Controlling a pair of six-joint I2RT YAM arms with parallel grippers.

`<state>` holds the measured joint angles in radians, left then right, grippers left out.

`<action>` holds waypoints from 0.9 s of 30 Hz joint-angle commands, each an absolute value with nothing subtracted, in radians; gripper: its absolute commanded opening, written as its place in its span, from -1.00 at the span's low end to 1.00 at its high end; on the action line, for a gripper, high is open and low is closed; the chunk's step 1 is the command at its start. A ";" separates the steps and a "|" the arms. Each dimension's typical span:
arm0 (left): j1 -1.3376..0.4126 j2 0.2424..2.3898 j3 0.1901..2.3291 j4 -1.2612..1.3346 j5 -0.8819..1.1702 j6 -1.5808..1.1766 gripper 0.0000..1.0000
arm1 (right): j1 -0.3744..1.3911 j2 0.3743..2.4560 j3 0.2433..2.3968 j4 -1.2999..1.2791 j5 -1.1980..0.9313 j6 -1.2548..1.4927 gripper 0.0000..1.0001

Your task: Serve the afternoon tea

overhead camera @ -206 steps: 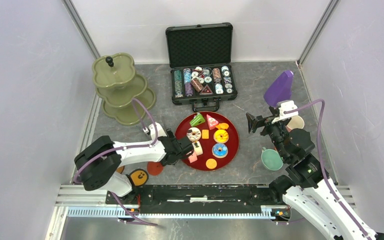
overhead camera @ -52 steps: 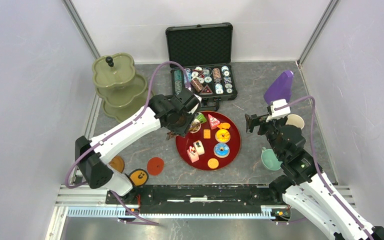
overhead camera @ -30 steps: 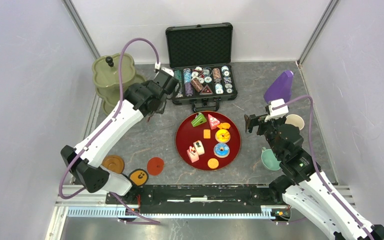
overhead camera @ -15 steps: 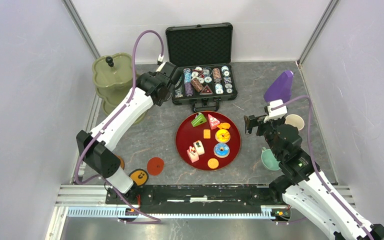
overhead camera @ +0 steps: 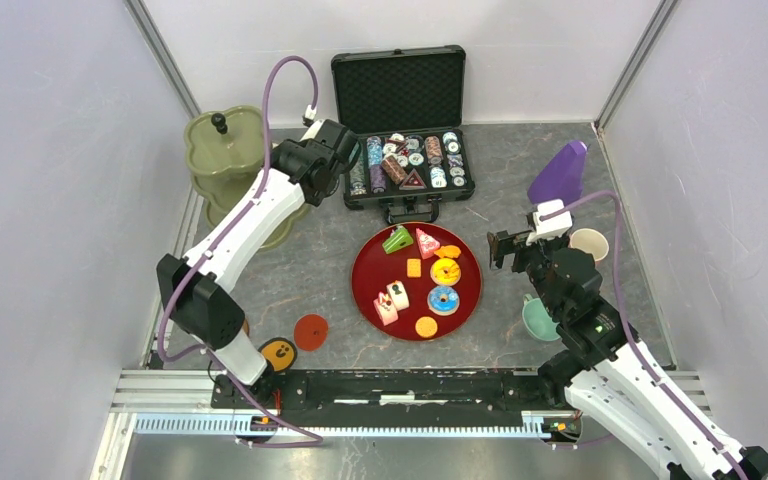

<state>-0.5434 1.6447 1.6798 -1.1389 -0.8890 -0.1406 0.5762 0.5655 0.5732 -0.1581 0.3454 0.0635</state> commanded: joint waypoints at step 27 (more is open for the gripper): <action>-0.523 1.650 1.655 -1.093 -0.914 -0.115 0.13 | 0.583 0.551 0.569 -0.127 0.361 0.064 0.96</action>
